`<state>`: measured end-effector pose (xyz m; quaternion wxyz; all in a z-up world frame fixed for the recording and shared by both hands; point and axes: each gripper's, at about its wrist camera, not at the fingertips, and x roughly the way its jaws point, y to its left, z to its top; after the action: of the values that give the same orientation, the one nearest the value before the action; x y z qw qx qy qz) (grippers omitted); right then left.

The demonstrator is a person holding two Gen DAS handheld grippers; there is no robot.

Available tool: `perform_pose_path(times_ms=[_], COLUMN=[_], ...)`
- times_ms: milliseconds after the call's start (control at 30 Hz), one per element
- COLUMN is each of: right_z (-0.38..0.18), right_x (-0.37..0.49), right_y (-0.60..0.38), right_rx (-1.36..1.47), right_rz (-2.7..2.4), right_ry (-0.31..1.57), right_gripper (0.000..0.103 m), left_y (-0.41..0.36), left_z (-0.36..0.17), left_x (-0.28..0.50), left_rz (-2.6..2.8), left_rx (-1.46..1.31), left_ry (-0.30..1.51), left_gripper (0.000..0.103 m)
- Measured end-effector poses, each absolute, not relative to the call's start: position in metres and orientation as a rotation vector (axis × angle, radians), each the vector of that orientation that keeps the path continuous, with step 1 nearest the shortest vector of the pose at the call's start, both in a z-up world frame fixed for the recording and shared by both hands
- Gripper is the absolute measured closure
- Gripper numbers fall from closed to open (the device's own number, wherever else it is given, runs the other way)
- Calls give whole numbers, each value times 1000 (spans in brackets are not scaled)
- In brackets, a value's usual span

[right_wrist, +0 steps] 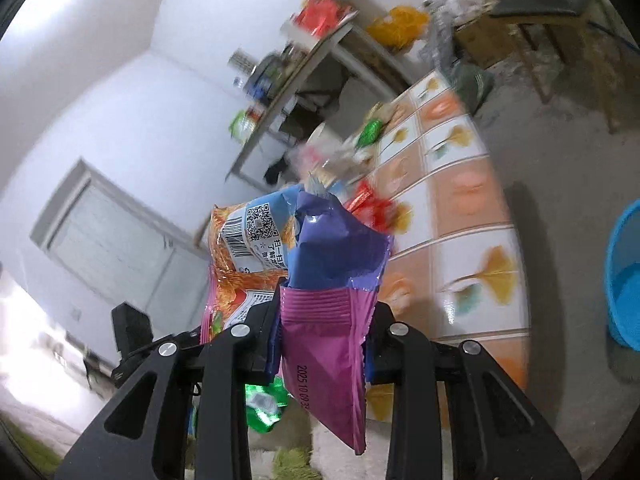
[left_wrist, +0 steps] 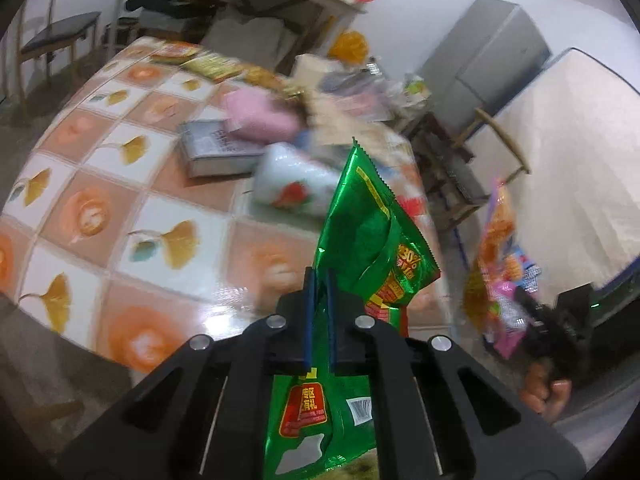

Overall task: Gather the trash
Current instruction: 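Carry both bags to the blue wastebasket and open both tools to drop them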

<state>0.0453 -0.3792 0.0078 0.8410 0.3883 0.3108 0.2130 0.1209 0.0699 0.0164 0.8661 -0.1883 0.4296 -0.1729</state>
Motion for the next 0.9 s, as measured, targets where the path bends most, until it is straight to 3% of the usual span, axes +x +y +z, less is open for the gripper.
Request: perform_pose_path(times_ms=[200,333,700,833,900], right_z=[1,-14,-100,-124,-145], right_x=[-11,-54,-66,-41,-27], right_y=[-481,-539,-610,-634,-643], right_rx=[898,861,946,957,969], right_rz=[163,-231,-653,-708,-718], right_ry=[550,584,720,766,803], right_gripper=[73,73,73,66,51], left_y=[-45,-139,-381,-431,-452], left_z=[49,42,-83,-121,-142], left_x=[148,176,238,254,264], left_rz=[-578,-691,-735,-705,-692], left_rx=[-289,-200,15,42,23], left_ry=[874,948,1324,1384,1414], left_gripper=[99,99,99,98,78])
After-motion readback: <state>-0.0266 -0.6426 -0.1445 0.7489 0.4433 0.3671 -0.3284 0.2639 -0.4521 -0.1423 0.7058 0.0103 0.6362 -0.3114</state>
